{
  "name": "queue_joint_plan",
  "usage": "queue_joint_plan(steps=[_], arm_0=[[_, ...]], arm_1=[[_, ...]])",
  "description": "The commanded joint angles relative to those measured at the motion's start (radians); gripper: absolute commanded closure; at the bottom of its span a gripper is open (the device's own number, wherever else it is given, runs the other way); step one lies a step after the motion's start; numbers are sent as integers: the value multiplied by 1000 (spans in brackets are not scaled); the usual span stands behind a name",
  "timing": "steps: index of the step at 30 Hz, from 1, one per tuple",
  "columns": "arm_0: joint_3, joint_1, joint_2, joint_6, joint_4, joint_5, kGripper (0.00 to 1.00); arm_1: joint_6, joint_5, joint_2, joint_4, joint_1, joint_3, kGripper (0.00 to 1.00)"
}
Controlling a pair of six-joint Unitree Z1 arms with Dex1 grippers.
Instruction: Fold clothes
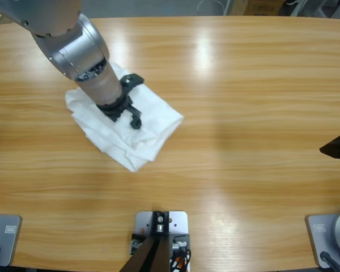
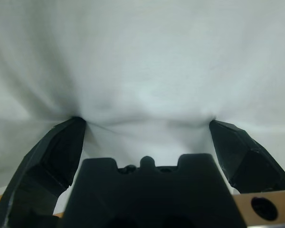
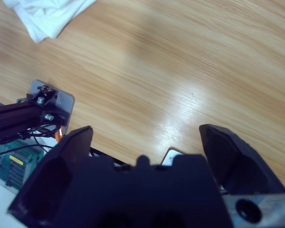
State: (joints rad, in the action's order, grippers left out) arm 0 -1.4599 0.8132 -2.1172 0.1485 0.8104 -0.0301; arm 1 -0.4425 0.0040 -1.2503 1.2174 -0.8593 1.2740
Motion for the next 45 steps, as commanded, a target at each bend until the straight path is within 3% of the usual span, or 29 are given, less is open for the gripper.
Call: queue_joint_plan(steps=[1, 9, 17, 30, 35, 37, 39, 42, 45], arm_0=[[108, -232, -33, 2, -28, 8, 0], [136, -449, -18, 26, -30, 10, 0], [129, -597, -24, 26, -34, 10, 0], [117, -675, -44, 26, -33, 11, 0], [189, -671, 99, 7, -81, 70, 0], [290, -654, 225, -21, -145, 138, 18], [354, -574, 305, -37, -167, 144, 18], [353, -228, 400, -37, -164, -21, 13], [392, -127, 538, -42, -155, -62, 13]], arm_1=[[-6, 25, 7, -2, 11, -15, 82], [-4, 25, 6, -3, 11, -15, 82], [-3, 21, 30, 11, 11, -24, 82], [45, 24, 18, 48, 40, 27, 82], [51, 21, 12, 39, 42, 17, 82], [55, 24, 28, 9, 42, -10, 71], [59, 44, 71, -45, 42, -82, 59], [75, 74, 132, -99, 42, -189, 57], [131, 96, 155, -152, 42, -241, 40]])
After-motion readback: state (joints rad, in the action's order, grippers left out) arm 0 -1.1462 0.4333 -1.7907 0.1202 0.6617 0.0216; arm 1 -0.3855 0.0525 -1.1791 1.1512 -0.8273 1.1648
